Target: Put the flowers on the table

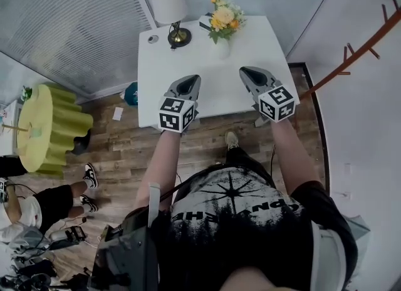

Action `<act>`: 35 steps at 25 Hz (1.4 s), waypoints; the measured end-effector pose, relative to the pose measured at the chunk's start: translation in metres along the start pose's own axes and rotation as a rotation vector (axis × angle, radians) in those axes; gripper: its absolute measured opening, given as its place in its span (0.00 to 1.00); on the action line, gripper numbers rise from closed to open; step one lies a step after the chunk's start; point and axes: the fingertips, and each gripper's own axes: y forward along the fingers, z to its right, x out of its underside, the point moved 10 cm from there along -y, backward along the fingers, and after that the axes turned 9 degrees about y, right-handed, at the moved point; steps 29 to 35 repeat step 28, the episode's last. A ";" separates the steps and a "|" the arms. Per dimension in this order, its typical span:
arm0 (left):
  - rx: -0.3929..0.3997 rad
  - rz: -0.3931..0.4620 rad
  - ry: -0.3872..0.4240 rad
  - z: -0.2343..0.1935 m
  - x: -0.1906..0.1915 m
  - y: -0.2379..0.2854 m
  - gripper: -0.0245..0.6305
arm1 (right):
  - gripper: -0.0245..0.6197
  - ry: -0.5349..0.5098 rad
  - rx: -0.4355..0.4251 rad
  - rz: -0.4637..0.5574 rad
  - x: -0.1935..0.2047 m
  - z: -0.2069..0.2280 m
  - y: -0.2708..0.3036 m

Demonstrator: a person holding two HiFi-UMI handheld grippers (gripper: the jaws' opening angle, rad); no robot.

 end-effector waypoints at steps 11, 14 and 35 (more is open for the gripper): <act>0.005 0.008 0.023 -0.005 -0.007 -0.009 0.06 | 0.07 -0.022 -0.021 0.000 -0.008 -0.014 0.008; 0.000 0.003 0.022 -0.008 -0.007 -0.011 0.06 | 0.06 -0.022 -0.027 0.005 -0.009 -0.016 0.011; -0.004 -0.028 0.021 -0.009 0.001 -0.012 0.06 | 0.06 -0.020 -0.047 0.005 -0.006 -0.020 0.019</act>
